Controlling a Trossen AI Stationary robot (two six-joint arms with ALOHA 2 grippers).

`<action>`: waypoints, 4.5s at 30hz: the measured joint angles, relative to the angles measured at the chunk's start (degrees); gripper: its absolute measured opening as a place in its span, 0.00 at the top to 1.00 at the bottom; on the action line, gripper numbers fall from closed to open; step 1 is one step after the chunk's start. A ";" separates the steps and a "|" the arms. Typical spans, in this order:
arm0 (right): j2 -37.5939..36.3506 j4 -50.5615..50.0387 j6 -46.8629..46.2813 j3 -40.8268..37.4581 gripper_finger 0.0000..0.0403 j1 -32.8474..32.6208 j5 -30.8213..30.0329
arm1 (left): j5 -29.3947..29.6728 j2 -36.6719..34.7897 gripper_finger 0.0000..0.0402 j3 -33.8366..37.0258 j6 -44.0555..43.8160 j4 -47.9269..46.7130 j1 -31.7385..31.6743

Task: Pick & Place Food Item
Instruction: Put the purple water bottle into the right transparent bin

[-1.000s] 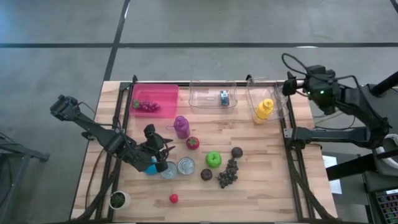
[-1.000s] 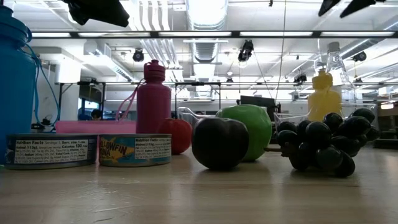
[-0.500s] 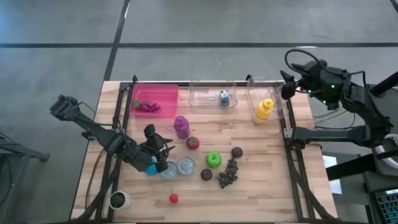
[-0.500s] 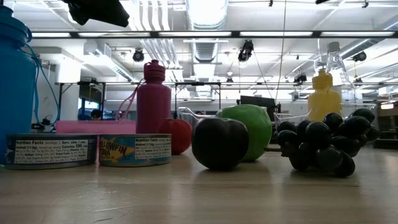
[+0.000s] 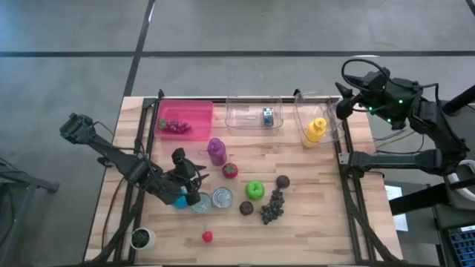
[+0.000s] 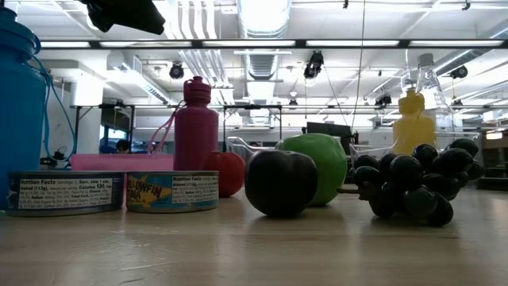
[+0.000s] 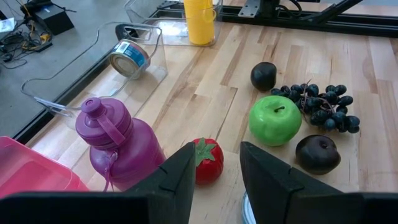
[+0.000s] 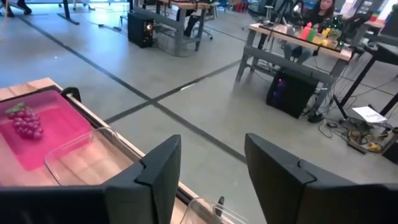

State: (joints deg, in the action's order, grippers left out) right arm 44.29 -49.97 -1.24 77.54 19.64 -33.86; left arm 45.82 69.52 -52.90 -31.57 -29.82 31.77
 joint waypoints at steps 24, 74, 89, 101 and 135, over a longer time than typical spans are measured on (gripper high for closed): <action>2.47 0.98 -3.60 -0.05 0.61 0.00 8.61 | 0.17 -0.04 0.67 0.00 -3.39 -1.79 -0.04; 2.43 0.94 1.65 -0.07 0.67 -0.02 8.58 | -19.60 2.94 0.70 -13.28 3.30 -13.59 -26.35; 2.43 0.88 1.23 -0.07 0.68 -0.02 8.59 | -20.50 2.91 0.70 -2.87 4.77 2.05 -29.84; 2.43 0.87 1.23 -0.07 0.68 0.00 8.59 | -20.17 2.86 0.70 -3.05 8.53 4.22 -29.88; 2.43 0.89 -0.88 -0.07 0.69 -0.02 8.59 | -18.40 3.08 0.70 1.73 10.63 9.01 -30.25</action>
State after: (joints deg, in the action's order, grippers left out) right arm 46.72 -49.08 -2.12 77.47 19.62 -25.28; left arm 27.42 72.60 -51.18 -20.95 -20.81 1.52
